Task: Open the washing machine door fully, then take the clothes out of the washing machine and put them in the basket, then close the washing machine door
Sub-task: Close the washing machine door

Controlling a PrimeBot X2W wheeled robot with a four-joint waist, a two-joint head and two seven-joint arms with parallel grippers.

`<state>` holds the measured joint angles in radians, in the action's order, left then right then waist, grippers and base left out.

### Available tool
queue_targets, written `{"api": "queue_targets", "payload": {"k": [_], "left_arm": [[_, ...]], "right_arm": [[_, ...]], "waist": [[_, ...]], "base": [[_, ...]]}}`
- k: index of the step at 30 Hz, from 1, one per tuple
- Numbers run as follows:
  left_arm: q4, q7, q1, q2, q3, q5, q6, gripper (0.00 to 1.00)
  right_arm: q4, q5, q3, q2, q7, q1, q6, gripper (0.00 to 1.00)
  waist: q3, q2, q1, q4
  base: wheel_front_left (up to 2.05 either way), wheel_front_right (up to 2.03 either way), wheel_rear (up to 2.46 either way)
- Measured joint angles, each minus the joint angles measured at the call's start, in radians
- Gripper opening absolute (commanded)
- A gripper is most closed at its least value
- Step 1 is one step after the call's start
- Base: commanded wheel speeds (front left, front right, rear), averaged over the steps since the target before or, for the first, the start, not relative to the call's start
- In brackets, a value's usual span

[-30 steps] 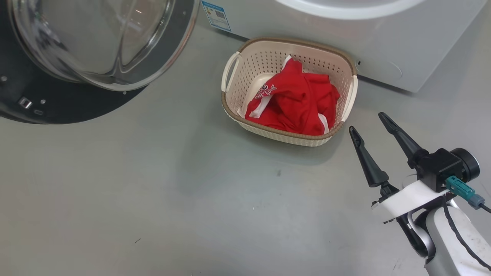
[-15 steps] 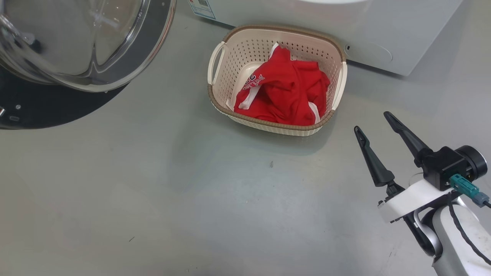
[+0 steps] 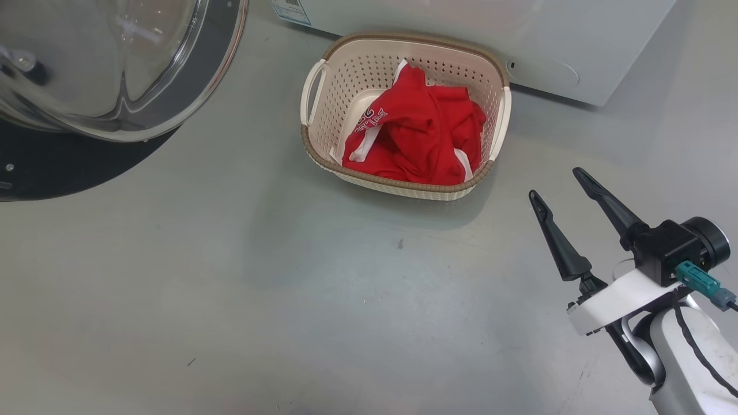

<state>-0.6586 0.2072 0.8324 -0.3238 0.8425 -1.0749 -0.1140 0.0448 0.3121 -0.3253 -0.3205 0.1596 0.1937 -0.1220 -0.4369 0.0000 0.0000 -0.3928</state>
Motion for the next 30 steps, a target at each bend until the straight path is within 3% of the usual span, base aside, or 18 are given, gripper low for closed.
{"api": "queue_targets", "payload": {"k": [11, 30], "left_arm": [[-0.11, 0.146, 0.079, 0.009, 0.013, -0.078, -0.006, 0.0], [-0.21, 0.345, 0.117, -0.004, -0.029, -0.093, -0.013, 0.0]], "right_arm": [[0.0, 0.003, -0.001, -0.002, 0.001, 0.004, 0.0, 1.0], [0.021, 0.009, -0.009, 0.001, 0.014, 0.014, 0.0, 1.0]], "waist": [[0.002, 0.0, 0.0, 0.007], [0.023, 0.0, 0.0, 0.02]], "base": [[0.0, 0.0, 0.0], [0.0, 0.0, 0.0]]}}
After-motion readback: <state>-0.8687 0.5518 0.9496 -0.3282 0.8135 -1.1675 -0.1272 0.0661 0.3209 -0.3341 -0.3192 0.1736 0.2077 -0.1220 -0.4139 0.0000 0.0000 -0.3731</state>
